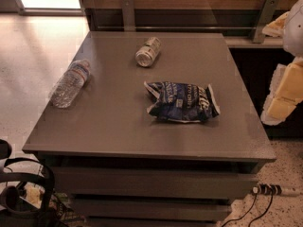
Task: Place water bottle upright
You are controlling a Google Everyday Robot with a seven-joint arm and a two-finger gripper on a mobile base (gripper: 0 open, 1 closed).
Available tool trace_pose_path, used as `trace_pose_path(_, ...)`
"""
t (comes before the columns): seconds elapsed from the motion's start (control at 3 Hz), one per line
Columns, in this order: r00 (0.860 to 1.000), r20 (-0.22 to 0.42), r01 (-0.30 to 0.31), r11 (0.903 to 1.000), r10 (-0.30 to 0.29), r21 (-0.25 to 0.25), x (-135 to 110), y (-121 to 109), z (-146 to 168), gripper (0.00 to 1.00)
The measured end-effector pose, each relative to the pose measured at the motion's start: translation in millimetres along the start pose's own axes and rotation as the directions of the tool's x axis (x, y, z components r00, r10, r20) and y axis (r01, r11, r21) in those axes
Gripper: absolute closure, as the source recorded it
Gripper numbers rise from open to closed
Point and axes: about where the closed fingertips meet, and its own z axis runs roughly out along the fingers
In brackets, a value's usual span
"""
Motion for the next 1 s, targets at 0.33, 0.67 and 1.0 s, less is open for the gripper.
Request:
trace_pose_path(0.33,1.0,0.0,-0.001,1.0,0.001,0.0,-0.1,-0.1,0.0,0.0)
trace_pose_path(0.67,0.989,0.054,-0.136,0.9907,0.136,-0.008,-26.6,-23.2,-3.0,0.0)
trace_pose_path(1.0,0.951,0.109,-0.287,0.9568,0.291,-0.044,-81.0,-51.5,6.4,0.0)
